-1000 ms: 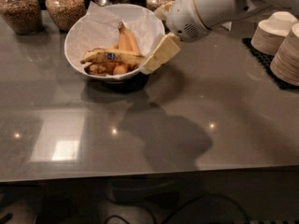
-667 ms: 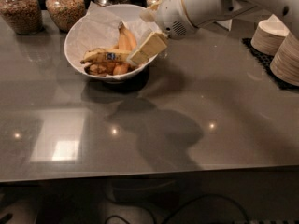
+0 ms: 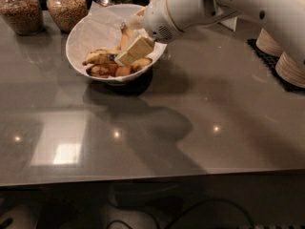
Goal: Pick banana from white bowl
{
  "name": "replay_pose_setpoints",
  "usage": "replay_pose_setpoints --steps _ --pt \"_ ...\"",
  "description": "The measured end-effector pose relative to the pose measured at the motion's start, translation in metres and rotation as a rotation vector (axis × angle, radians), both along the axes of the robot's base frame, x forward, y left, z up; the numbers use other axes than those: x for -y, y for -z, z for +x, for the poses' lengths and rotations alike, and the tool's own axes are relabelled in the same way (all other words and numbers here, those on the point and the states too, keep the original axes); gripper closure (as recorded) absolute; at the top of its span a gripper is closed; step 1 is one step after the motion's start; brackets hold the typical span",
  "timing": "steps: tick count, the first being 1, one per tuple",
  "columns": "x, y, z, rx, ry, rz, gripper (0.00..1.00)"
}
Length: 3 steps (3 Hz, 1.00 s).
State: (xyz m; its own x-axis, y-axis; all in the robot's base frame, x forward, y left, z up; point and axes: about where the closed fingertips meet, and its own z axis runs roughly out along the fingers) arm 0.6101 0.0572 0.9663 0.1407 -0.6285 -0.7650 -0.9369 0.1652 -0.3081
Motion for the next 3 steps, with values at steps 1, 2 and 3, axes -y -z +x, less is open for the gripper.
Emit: replay_pose_setpoints --steps 1,2,3 --pt "-0.009 0.011 0.009 -0.011 0.003 -0.009 0.31" --pt "-0.015 0.024 0.020 -0.023 0.008 -0.022 0.33" --pt "-0.019 0.034 0.031 -0.032 0.016 -0.043 0.33"
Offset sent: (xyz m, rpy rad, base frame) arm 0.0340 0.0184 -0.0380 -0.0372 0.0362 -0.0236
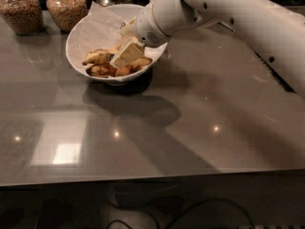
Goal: Pick banana from white bowl
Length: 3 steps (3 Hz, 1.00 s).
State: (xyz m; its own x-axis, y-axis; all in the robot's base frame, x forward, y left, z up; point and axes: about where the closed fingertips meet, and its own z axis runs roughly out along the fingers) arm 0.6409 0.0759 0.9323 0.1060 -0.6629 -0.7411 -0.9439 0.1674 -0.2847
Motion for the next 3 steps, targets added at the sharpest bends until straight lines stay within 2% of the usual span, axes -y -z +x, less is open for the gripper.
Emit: replay_pose_setpoints --steps 2,3 --pt "-0.006 0.022 0.009 -0.037 0.002 -0.034 0.37" --pt "-0.007 0.030 0.011 -0.051 0.008 -0.044 0.42"
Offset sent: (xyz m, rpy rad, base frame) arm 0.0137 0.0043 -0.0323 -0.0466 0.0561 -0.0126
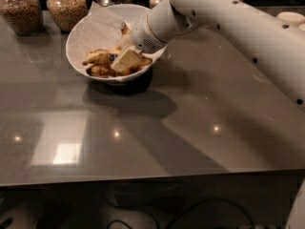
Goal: Pick banana from white bowl
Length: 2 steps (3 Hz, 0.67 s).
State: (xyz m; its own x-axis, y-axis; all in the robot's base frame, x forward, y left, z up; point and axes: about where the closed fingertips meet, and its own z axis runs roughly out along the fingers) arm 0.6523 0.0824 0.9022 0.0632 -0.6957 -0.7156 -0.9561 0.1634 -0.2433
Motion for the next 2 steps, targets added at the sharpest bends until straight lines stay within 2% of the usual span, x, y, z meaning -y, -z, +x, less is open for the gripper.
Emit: replay_pose_setpoints --steps 2 --pt "0.0015 0.0054 0.0026 -0.010 0.009 -0.006 0.55"
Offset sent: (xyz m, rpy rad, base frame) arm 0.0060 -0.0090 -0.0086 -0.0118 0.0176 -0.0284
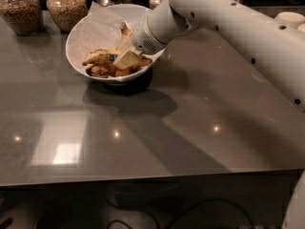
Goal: Pick banana from white bowl
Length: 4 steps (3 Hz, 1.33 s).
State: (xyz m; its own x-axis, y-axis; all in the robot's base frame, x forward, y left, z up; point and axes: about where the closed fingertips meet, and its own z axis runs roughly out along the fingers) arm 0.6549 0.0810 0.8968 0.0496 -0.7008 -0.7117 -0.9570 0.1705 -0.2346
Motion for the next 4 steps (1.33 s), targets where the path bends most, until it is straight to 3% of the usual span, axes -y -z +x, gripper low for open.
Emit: replay_pose_setpoints --steps 2,4 --pt "0.000 -0.009 -0.003 0.017 -0.011 0.013 0.97" --pt "0.006 -0.066 -0.023 0.095 -0.065 0.057 1.00"
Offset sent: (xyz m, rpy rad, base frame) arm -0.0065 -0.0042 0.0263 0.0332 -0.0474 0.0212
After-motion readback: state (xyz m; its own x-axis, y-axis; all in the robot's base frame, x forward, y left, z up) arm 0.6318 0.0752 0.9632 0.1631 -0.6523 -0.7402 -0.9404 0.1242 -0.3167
